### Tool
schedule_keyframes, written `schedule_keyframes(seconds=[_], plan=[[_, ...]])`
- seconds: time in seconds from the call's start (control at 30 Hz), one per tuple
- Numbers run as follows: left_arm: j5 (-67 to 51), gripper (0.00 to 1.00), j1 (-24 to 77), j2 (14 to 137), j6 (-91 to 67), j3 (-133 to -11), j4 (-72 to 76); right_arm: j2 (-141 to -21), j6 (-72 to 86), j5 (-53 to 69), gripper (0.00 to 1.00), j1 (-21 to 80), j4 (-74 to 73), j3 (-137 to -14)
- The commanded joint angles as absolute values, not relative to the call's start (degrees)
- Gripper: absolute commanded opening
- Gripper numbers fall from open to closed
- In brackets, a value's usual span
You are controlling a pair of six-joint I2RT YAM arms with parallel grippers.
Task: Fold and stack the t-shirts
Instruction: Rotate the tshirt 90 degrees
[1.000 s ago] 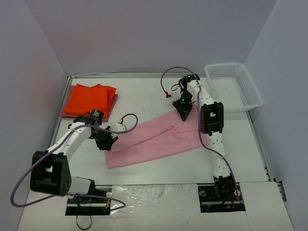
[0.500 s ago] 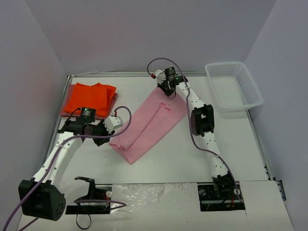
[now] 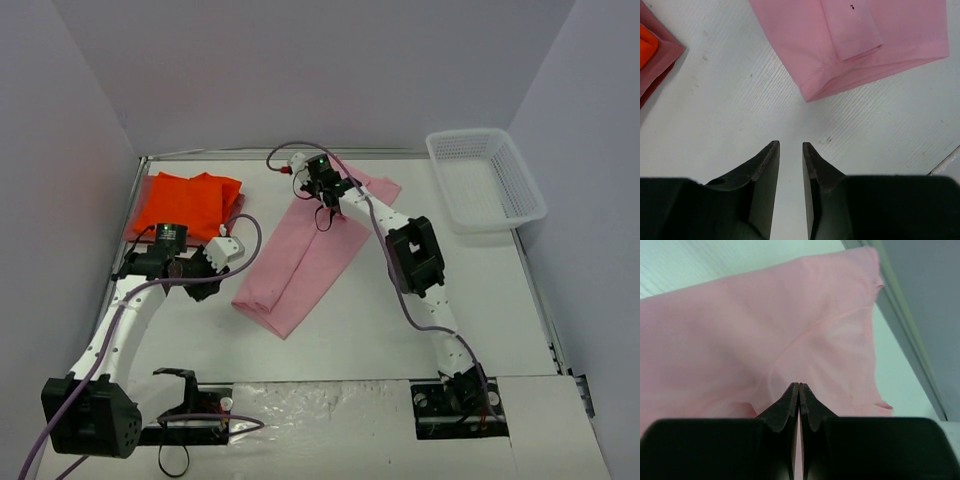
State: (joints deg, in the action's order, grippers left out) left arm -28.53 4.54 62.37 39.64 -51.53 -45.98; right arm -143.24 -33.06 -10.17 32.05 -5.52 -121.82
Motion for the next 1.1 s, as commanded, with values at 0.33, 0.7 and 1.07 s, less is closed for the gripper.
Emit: schedule_keyframes(seconds=[0.33,0.7,1.07], plan=[[-29.4,0.27,3.4,58.4,38.1,-51.9,-44.4,-118.8,-27.1,3.1,0.0,43.9,-16.7,-102.2],[-26.5,0.27,1.4,55.1,36.3,-51.2,-41.8,-125.3,-26.8,8.7,0.0,51.2,-22.6,-104.9],[-25.9,0.28,1.1,55.5,36.1,-51.0,-41.1,-125.5,-27.3,11.2,0.0,54.1,-26.0,-97.7]])
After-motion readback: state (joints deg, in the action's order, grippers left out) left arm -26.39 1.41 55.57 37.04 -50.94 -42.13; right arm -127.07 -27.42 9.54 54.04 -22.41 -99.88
